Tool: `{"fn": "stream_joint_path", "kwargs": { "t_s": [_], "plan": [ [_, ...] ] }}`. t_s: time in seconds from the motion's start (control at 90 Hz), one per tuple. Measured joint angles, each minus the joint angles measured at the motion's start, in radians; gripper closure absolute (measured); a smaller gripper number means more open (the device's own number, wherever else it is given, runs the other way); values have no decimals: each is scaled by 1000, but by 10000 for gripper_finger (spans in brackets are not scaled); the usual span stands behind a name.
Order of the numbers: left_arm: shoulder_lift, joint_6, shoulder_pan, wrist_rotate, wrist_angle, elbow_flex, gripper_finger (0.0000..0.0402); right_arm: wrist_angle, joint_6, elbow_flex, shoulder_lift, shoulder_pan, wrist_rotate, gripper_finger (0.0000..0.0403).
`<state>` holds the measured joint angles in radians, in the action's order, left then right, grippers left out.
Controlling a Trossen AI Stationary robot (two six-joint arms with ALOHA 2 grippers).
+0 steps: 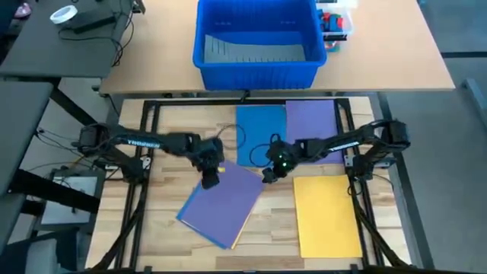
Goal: Organize paper
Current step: Stack the purple paper on top of the other purple papers
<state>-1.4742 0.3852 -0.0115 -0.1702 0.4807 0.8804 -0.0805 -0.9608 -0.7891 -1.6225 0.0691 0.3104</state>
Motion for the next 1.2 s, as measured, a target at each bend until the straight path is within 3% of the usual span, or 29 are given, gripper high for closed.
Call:
{"fn": "stream_joint_path", "kwargs": {
  "t_s": [0.156, 0.433, 0.756, 1.2],
  "plan": [
    [0, 87, 89, 154, -157, -80, 402, -5, 25, 0, -19, -9, -2, 224],
    [0, 80, 149, 261, -312, -141, 402, -10, 51, 0, -19, -23, -1, 227],
    [-26, -71, 147, 266, -331, -148, 402, -11, 54, 0, -19, -31, 2, 227],
    [-149, -97, 150, 215, -391, -140, 402, -17, 53, -1, -18, -36, 4, 227]
  ]
}}
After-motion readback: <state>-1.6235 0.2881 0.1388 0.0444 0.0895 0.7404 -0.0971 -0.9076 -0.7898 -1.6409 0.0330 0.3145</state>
